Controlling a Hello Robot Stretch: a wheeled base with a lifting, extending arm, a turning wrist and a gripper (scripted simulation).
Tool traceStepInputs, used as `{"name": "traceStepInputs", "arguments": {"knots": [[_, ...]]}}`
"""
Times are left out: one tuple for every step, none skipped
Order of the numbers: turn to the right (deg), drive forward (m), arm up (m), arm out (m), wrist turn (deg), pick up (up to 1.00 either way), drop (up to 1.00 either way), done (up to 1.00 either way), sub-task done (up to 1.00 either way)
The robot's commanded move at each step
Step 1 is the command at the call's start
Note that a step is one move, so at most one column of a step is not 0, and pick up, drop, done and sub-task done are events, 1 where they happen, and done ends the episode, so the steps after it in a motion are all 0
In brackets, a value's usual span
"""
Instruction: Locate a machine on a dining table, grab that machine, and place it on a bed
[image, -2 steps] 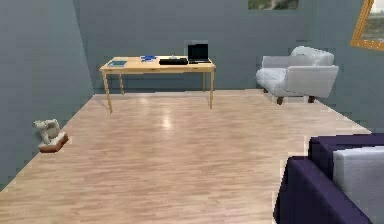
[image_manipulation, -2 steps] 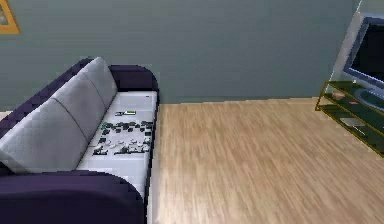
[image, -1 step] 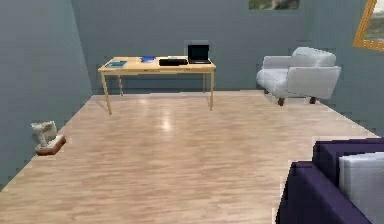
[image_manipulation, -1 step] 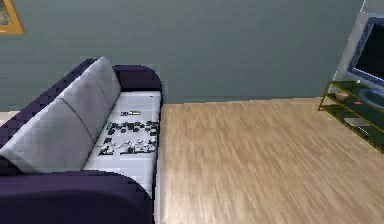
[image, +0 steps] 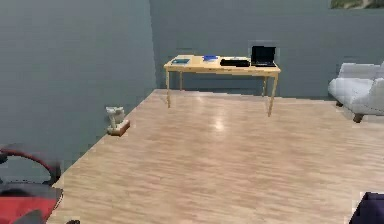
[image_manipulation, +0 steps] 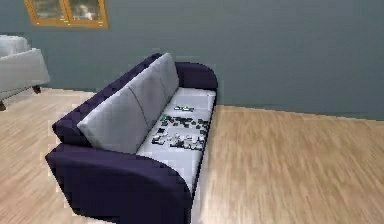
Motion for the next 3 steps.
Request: {"name": "traceStepInputs", "arguments": {"knots": [[0.0,1.00,0.00,0.00,0.0,0.00,0.00,0.00,0.00],[-3.0,0.00,0.00,0.00,0.0,0.00,0.00,0.00,0.00],[0.0,1.00,0.00,0.00,0.0,0.00,0.00,0.00,0.00]]}}
